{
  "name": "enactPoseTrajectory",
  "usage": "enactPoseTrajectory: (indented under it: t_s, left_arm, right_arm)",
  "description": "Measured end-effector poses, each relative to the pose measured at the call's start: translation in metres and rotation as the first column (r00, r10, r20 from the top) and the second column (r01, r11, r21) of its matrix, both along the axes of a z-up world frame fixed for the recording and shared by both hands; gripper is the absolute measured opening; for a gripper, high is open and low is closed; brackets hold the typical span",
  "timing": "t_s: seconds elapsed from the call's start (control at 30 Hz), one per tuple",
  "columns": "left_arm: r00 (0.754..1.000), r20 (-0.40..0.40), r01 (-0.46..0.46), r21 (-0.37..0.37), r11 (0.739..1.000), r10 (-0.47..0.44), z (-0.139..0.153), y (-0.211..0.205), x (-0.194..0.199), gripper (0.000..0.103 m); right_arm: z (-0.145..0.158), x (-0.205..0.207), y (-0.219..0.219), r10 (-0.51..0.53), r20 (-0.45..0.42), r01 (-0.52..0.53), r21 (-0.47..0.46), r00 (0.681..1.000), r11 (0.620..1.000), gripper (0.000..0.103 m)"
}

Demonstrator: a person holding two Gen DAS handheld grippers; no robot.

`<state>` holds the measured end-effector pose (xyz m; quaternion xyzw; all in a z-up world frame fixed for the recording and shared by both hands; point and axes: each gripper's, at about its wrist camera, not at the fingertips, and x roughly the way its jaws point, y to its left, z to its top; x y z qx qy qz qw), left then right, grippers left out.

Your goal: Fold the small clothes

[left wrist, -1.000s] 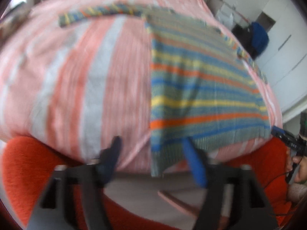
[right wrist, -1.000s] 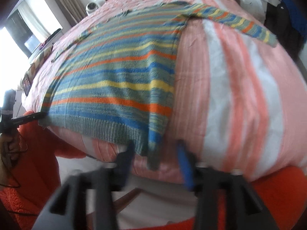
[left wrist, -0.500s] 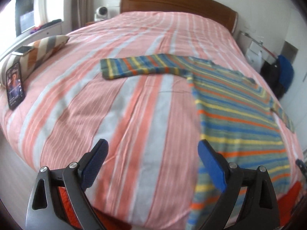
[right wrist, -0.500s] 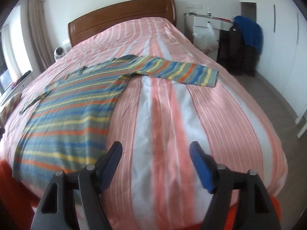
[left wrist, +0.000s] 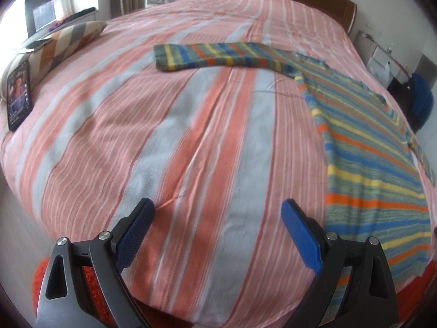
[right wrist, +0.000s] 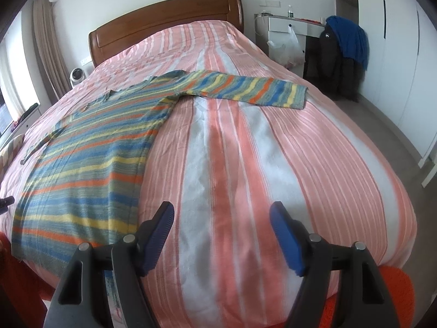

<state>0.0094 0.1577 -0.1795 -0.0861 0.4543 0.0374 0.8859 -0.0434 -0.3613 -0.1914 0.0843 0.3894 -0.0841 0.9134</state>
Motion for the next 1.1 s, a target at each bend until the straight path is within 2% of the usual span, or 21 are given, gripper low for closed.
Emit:
enactPoseTrajectory:
  t_s: [0.27,0.67,1.1]
  left_arm:
    - [1.000,-0.020,0.015,0.036,0.999,-0.014,-0.005,-0.006,0.001,0.098]
    - [0.999,-0.041,0.005,0.033,0.999,-0.003,-0.009,-0.003,0.004,0.102]
    - [0.999,-0.047,0.006,0.040,0.999,-0.004,-0.012,-0.004,0.005,0.102]
  right_arm:
    - [-0.005,0.003,-0.001,-0.001,-0.013,0.001,0.005,1.000,1.000,0.074]
    - [-0.009,0.005,-0.003,-0.006,-0.023,0.007,0.020,1.000,1.000,0.075]
    - [-0.013,0.007,-0.001,-0.004,-0.035,0.004,0.017,0.999,1.000,0.079]
